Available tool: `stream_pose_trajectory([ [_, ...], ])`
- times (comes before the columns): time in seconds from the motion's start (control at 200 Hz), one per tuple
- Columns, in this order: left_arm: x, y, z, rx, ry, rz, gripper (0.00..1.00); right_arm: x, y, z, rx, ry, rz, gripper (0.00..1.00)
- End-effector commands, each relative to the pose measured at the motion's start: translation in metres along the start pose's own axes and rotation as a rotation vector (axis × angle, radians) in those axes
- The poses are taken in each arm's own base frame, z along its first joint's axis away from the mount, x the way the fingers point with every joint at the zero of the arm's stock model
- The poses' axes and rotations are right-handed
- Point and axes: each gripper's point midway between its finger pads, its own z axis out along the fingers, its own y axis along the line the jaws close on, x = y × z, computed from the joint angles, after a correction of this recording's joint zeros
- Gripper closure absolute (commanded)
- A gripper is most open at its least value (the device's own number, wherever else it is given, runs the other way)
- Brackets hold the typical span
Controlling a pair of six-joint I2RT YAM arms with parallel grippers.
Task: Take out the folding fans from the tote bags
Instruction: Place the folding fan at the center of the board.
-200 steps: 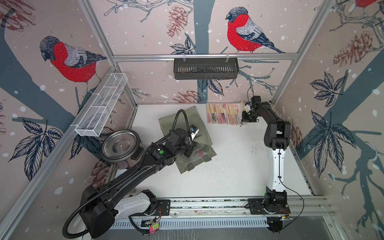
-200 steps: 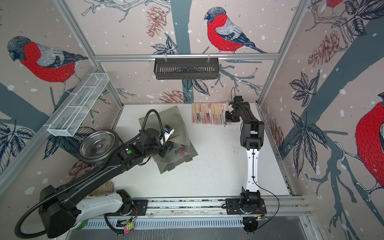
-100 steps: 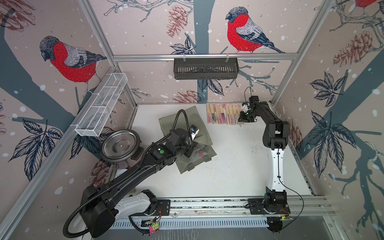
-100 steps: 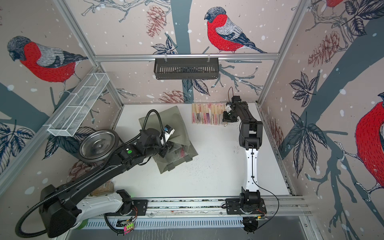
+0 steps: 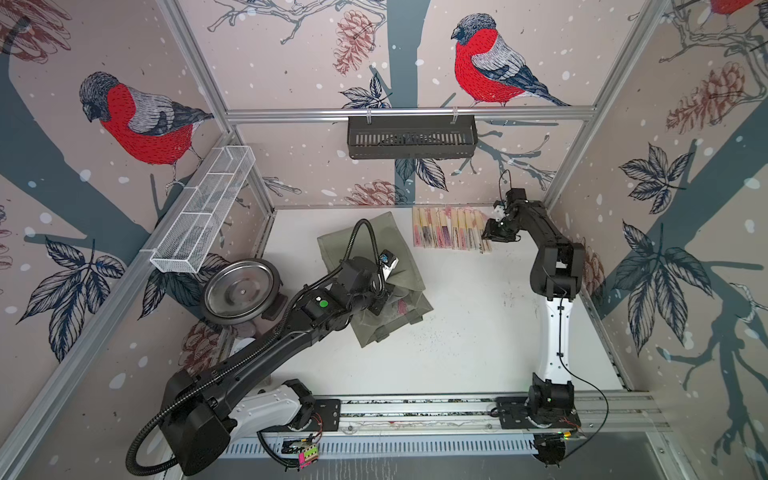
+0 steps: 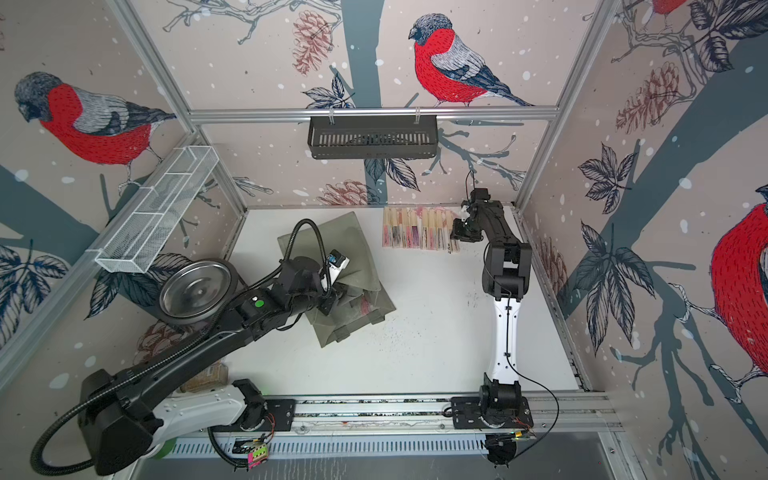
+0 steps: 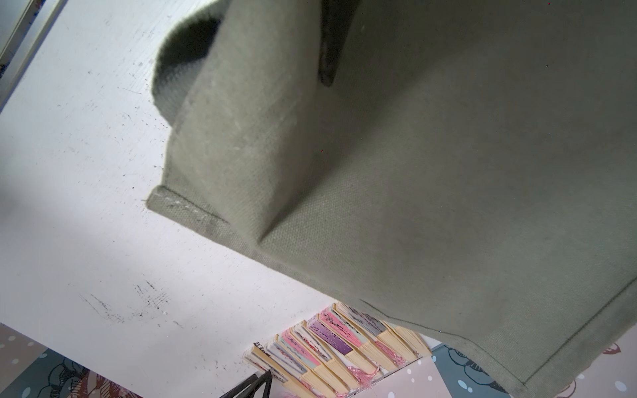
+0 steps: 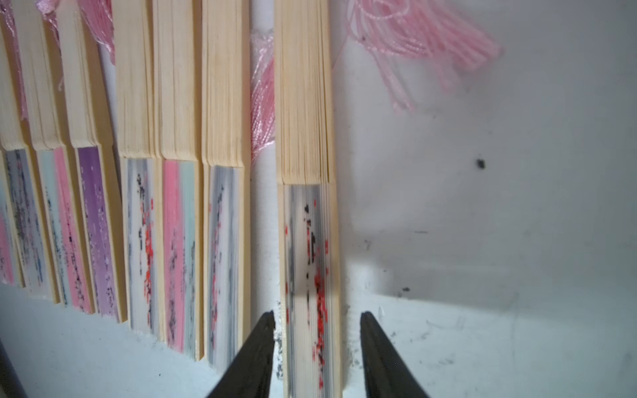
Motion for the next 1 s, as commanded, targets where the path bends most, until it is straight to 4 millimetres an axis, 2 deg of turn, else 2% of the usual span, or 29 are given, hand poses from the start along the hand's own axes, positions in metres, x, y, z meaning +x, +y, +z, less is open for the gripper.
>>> stream_pose_trajectory([
  [0.0,-0.004,0.004,-0.002,-0.022,-0.018,0.002,1.00,-0.003,0.009,-0.004,-0.032,-0.018,-0.001,0.56],
  [0.095,-0.004,0.004,-0.002,-0.023,-0.017,0.002,1.00,-0.004,0.018,-0.007,-0.066,-0.025,0.004,0.56],
  [0.155,-0.004,0.005,-0.002,-0.025,-0.019,0.001,1.00,-0.006,0.027,-0.016,-0.074,-0.056,-0.005,0.57],
  [0.295,-0.005,0.004,-0.003,-0.025,-0.023,0.001,1.00,0.001,0.046,-0.047,-0.088,-0.166,0.036,0.59],
  [0.305,-0.005,0.005,-0.003,-0.026,-0.023,0.001,1.00,-0.002,0.049,-0.054,-0.093,-0.188,0.037,0.59],
  [0.41,-0.006,0.005,-0.004,-0.029,-0.026,0.001,1.00,0.021,0.066,-0.079,-0.161,-0.264,0.101,0.62],
  [0.535,-0.006,0.004,-0.004,-0.025,-0.028,0.001,1.00,0.067,0.097,-0.109,-0.295,-0.329,0.140,0.62],
  [0.58,-0.006,0.004,-0.004,-0.024,-0.029,0.001,1.00,0.094,0.108,-0.114,-0.369,-0.338,0.165,0.63],
  [0.64,-0.006,0.004,-0.005,-0.022,-0.030,0.001,1.00,0.119,0.125,-0.128,-0.432,-0.392,0.155,0.62],
  [0.815,-0.008,0.002,-0.005,-0.008,-0.030,0.001,1.00,0.193,0.166,-0.132,-0.515,-0.345,0.148,0.64],
  [0.88,-0.008,0.002,-0.006,-0.012,-0.030,-0.002,1.00,0.216,0.186,-0.144,-0.564,-0.365,0.135,0.65],
  [0.996,-0.010,0.001,-0.007,-0.003,-0.037,-0.003,1.00,0.258,0.212,-0.151,-0.627,-0.377,0.144,0.66],
])
